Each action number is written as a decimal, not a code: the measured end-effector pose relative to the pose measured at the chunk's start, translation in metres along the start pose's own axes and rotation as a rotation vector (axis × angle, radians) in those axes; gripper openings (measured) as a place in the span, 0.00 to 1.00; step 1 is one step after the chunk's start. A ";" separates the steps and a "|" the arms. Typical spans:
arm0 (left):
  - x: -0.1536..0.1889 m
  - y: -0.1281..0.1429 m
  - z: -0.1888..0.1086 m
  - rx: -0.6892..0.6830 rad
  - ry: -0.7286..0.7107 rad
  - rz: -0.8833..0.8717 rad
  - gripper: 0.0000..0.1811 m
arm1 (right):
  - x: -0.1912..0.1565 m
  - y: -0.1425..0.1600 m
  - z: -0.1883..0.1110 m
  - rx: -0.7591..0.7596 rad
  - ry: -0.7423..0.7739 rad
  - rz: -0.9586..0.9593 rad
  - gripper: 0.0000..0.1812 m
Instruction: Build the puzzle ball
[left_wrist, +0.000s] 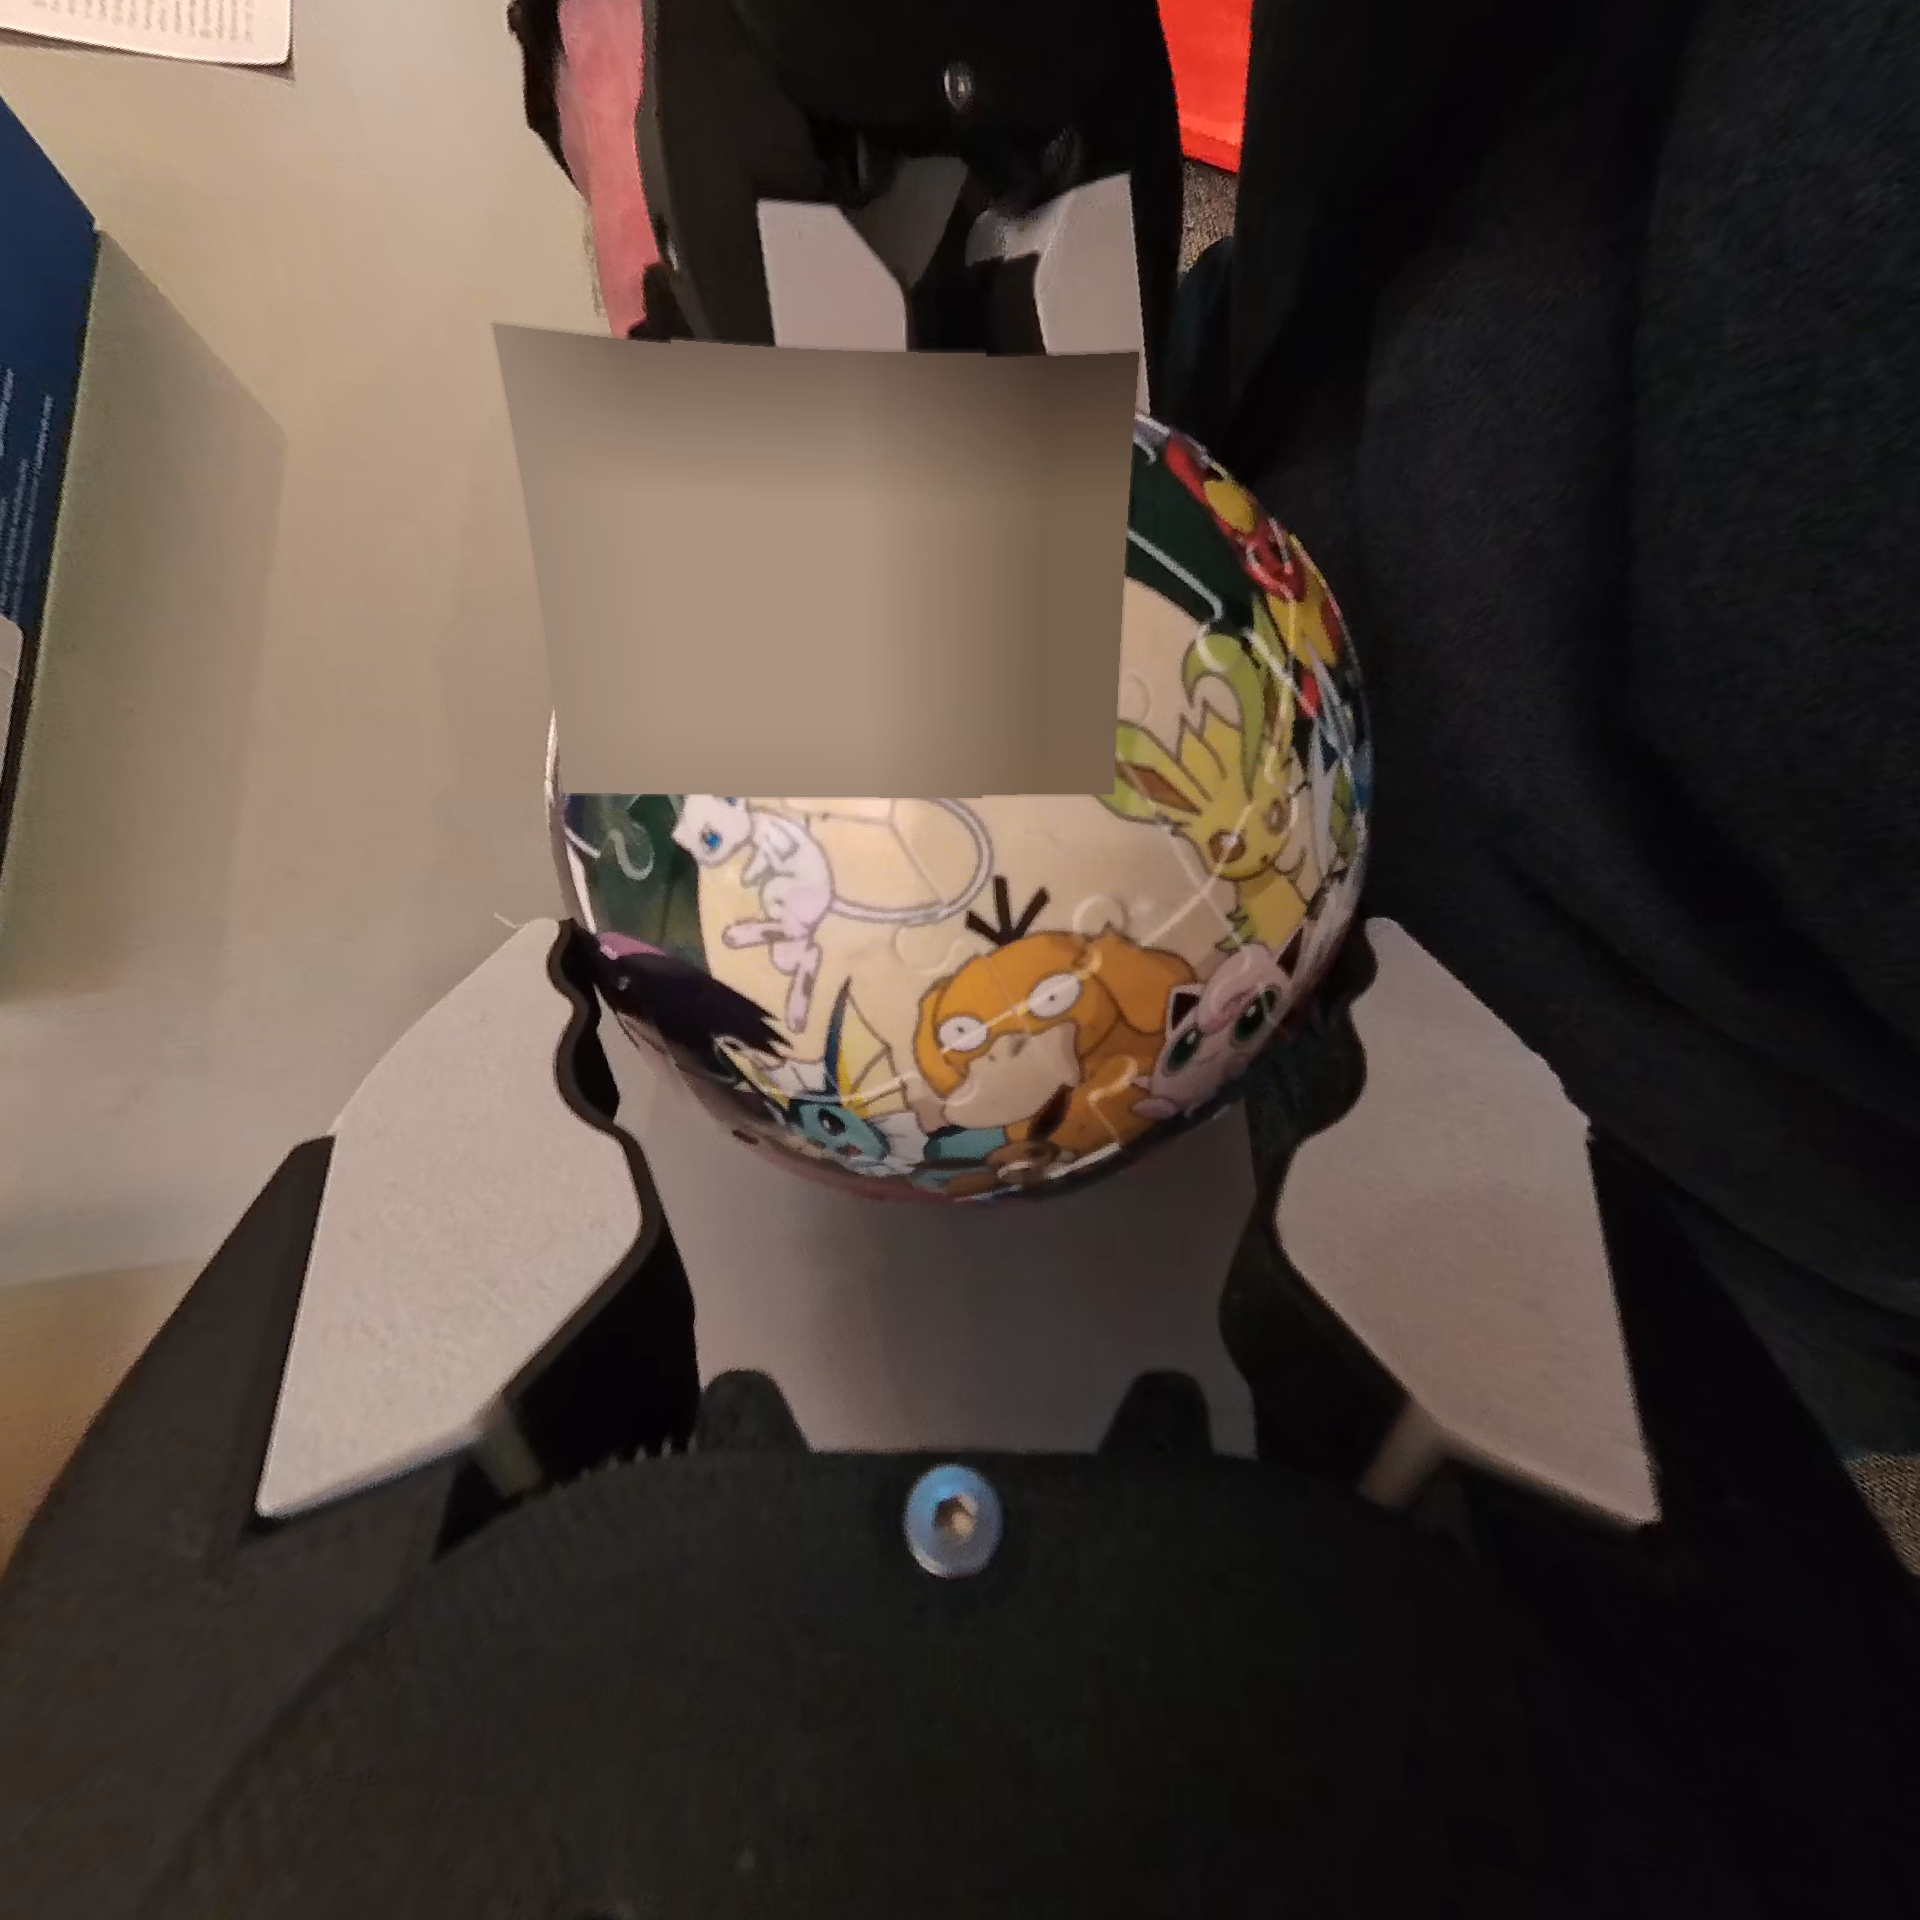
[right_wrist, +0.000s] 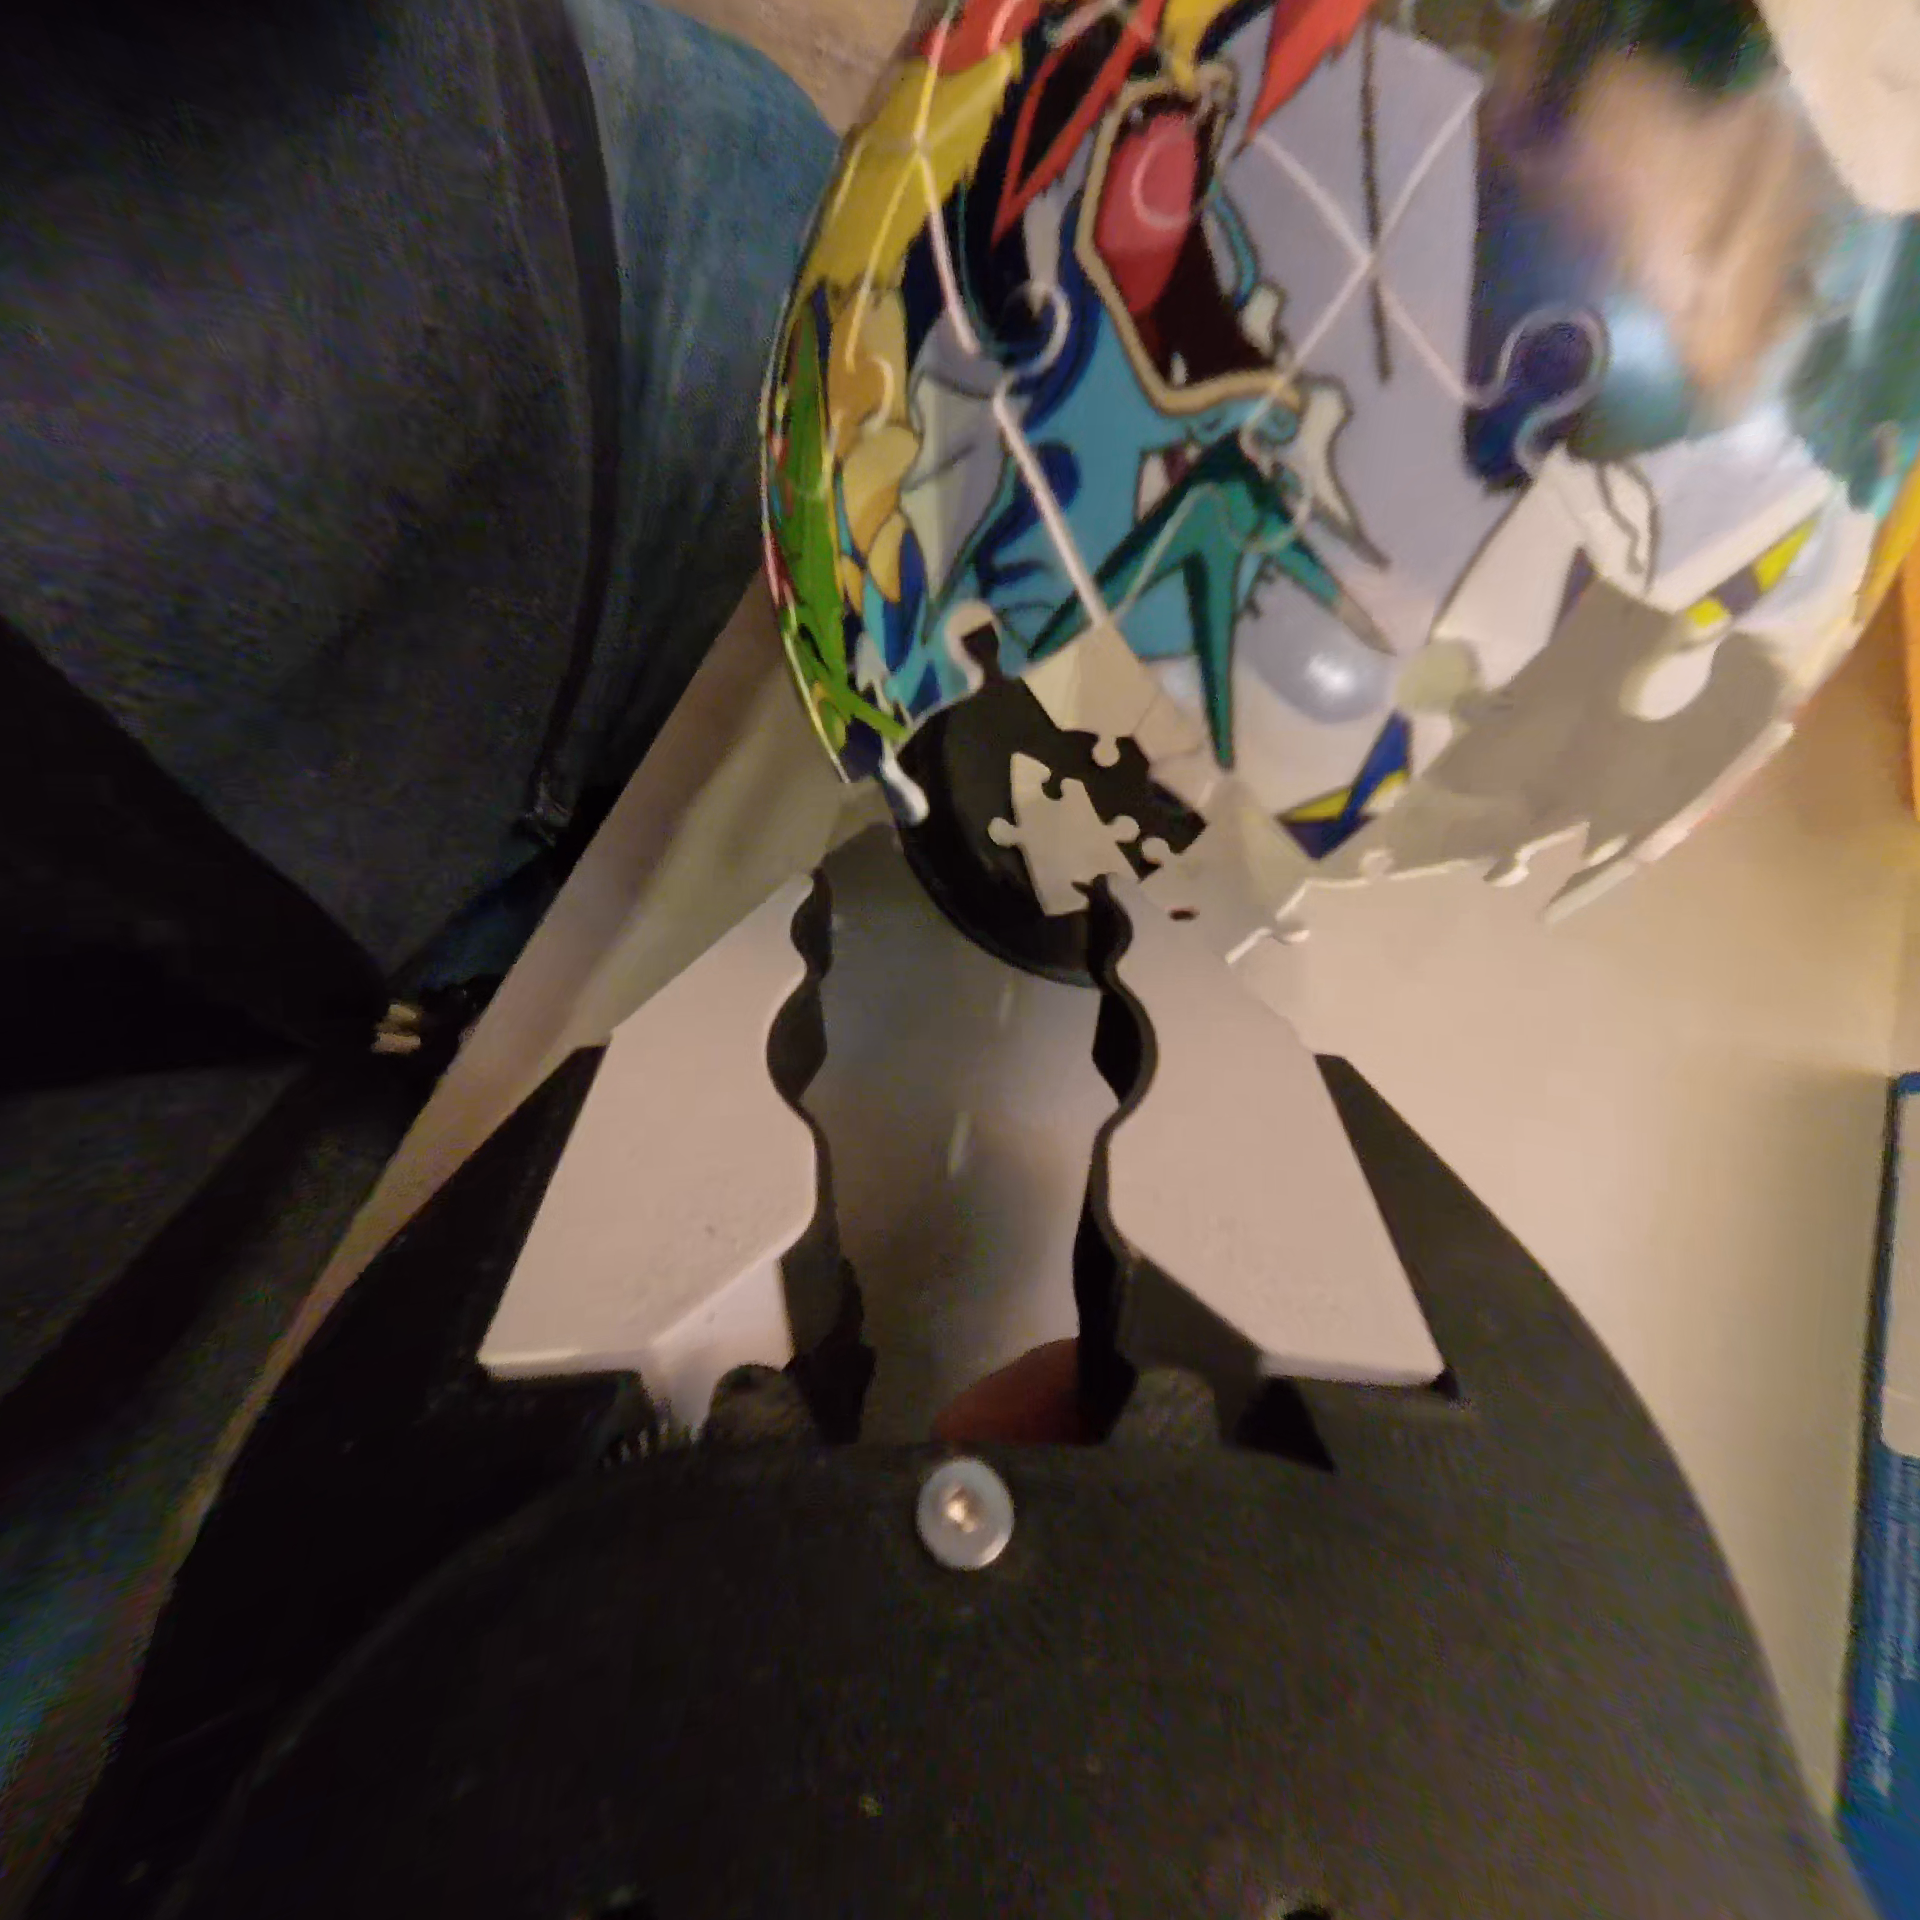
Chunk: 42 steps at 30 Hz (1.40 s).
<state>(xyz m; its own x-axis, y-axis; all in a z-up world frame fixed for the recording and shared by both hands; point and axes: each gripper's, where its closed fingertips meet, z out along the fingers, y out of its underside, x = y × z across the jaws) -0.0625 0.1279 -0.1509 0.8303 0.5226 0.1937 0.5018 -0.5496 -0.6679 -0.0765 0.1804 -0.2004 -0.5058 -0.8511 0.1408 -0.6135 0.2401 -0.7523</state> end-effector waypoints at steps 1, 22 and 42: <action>0.000 0.000 0.000 0.001 0.000 0.000 0.71 | 0.002 0.002 -0.001 -0.007 0.019 -0.024 0.24; 0.000 0.000 0.002 -0.023 -0.007 0.010 0.71 | 0.012 0.010 0.004 -0.123 0.124 -0.484 0.10; 0.001 0.000 0.004 -0.034 -0.012 0.010 0.71 | 0.012 0.001 -0.002 -0.055 0.125 -0.457 0.14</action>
<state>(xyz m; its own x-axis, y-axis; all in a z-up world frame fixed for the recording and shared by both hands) -0.0630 0.1306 -0.1532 0.8322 0.5250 0.1781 0.5017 -0.5764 -0.6450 -0.0844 0.1709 -0.1981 -0.2437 -0.8133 0.5283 -0.8196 -0.1186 -0.5606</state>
